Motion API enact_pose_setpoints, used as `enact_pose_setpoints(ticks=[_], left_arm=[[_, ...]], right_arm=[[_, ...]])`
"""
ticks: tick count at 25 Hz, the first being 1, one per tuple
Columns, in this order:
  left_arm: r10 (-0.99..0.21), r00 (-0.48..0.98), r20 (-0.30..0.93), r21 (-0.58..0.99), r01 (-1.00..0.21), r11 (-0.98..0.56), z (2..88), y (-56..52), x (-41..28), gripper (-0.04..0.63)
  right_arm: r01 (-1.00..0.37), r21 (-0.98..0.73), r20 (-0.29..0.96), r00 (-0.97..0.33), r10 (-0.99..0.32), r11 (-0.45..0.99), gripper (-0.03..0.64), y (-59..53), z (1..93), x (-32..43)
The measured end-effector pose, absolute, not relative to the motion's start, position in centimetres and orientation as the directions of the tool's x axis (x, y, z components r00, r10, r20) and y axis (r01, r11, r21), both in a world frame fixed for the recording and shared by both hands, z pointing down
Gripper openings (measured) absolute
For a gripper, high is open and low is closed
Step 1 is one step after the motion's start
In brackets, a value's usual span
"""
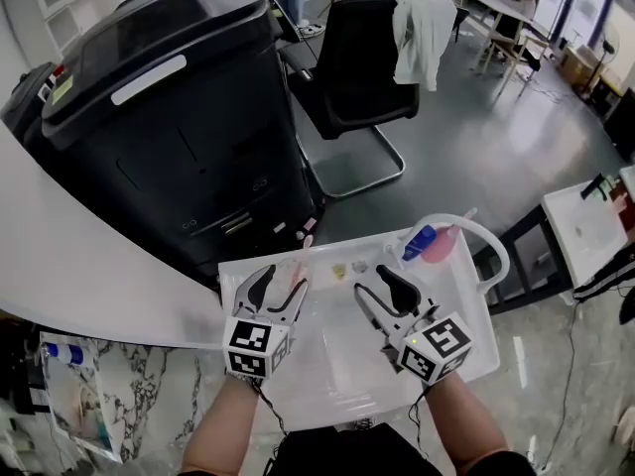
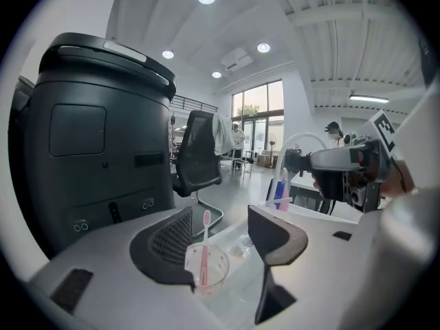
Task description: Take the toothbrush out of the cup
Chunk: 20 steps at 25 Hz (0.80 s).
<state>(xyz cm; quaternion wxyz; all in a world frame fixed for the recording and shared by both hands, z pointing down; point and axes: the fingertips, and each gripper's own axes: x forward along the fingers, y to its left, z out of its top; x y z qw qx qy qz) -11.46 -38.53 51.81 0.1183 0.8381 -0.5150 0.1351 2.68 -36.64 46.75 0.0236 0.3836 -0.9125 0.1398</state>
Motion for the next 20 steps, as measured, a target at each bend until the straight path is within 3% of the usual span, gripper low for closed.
enact_pose_setpoints(ticks=[20], left_arm=[[-0.729, 0.399, 0.556, -0.054, -0.858, -0.51, 60.6, -45.2, -10.8, 0.259]], right_arm=[[-0.748, -0.28, 0.241, -0.662, -0.71, 0.602, 0.209, -39.1, 51.9, 2.7]])
